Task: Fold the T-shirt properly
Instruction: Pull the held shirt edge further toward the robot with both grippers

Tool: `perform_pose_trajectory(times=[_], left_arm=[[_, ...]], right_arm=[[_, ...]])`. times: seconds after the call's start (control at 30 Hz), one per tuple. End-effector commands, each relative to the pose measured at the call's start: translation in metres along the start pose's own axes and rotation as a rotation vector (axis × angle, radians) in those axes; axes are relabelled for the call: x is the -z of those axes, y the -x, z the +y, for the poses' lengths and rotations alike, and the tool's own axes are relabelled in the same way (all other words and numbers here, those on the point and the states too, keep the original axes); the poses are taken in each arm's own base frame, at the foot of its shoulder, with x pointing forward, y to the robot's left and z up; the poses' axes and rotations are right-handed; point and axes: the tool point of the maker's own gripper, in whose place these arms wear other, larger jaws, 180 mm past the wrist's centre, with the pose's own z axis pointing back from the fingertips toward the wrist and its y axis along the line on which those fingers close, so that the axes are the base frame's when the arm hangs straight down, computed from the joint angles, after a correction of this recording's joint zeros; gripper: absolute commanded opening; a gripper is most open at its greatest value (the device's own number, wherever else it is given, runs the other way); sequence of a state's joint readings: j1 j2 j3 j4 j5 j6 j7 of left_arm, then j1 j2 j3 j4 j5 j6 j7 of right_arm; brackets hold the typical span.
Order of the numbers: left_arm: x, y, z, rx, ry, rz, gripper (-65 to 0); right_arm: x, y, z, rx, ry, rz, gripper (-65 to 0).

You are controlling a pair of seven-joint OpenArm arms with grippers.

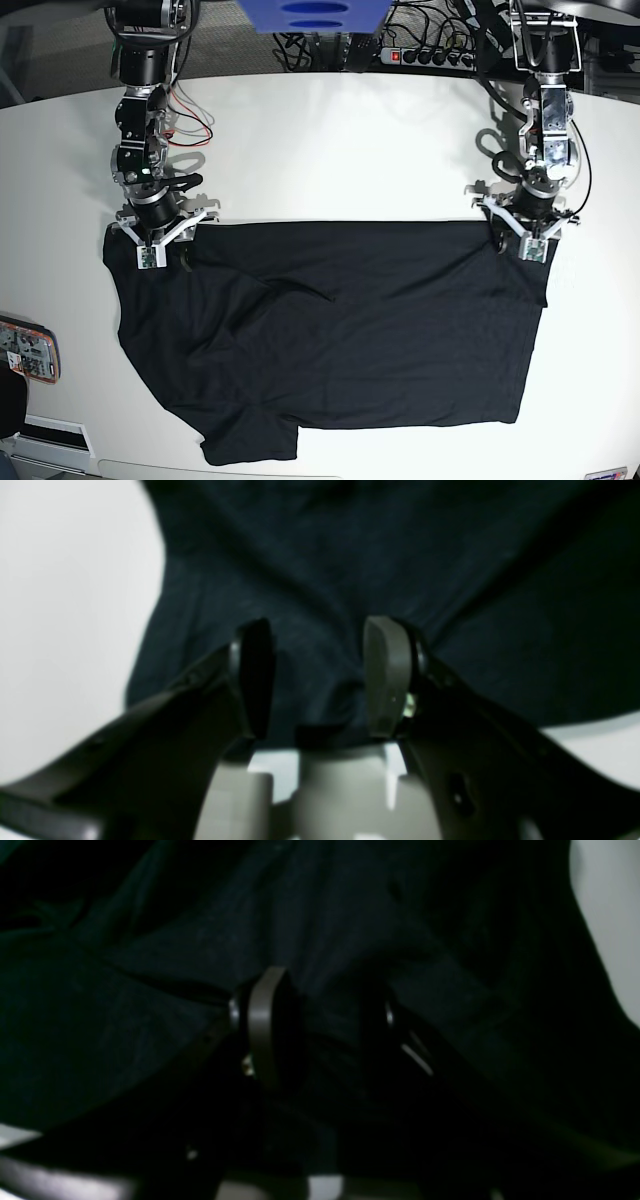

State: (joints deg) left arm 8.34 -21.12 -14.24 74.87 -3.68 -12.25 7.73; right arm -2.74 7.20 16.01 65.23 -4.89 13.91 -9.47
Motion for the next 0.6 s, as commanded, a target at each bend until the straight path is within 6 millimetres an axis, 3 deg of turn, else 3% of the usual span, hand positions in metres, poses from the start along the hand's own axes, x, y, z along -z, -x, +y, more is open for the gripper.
perform_pose_trajectory(times=[0.0, 0.13, 0.3, 0.43, 0.57], left_arm=[[-0.005, 0.006, 0.016, 0.021, -0.037, 0.028, -37.5], [-0.016, 0.020, 0.036, 0.019, -0.077, 0.056, -37.5], [-0.026, 0.031, 0.035, 0.034, -0.070, 0.041, -37.5], [-0.032, 0.044, 0.031, 0.034, -0.060, 0.057, -37.5], [-0.037, 0.051, 0.027, 0.038, -0.051, 0.071, -37.5]], right_arm=[[-0.026, 0.086, -0.001, -0.055, 0.003, 0.323, -42.9], [-0.041, 0.110, 0.002, -0.051, -0.002, 0.370, -42.9], [-0.041, 0.107, 0.000, -0.048, 0.002, 0.333, -42.9], [-0.043, 0.103, -0.015, -0.078, 0.018, 0.329, -42.9], [-0.055, 0.119, -0.013, -0.075, 0.016, 0.361, -42.9]])
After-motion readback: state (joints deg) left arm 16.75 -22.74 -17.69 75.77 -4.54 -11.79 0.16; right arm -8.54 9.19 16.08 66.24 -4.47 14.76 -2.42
